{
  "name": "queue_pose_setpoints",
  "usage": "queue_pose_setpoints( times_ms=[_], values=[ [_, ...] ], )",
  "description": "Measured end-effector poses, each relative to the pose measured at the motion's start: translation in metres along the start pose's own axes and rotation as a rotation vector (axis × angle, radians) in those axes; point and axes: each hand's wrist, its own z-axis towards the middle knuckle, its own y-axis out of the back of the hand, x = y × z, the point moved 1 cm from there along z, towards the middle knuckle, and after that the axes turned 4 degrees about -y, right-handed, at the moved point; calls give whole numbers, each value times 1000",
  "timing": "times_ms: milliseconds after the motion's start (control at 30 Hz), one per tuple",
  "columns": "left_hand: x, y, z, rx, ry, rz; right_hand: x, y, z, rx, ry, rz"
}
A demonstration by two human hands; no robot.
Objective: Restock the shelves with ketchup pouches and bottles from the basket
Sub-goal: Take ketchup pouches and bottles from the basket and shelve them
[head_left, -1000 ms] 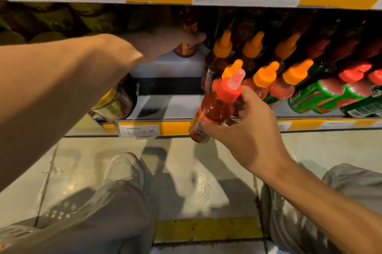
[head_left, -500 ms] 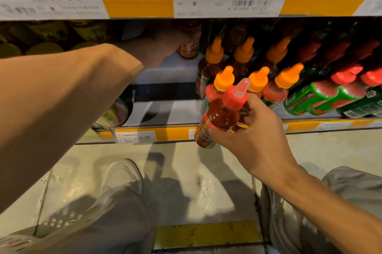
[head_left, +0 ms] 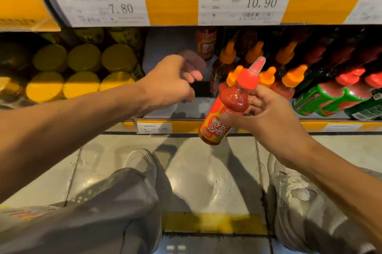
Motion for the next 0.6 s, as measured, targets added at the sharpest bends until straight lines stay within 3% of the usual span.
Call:
queue_pose_setpoints(
  times_ms=[67, 133, 400, 500, 600],
  values=[
    [-1, -8, -20, 233, 32, -96, 9, 0, -4, 20, 24, -8],
    [-4, -14, -34, 319, -13, -66, 17, -2, -4, 31, 42, -6],
    [-7, -18, -37, 147, -168, -104, 31, -5, 2, 75, 82, -61],
    [4, -17, -36, 69, -136, -115, 36, -6, 6, 117, 82, -109],
    [18, -6, -29, -54, -27, -185, 46, 6, 15, 19, 117, -272]
  ],
)
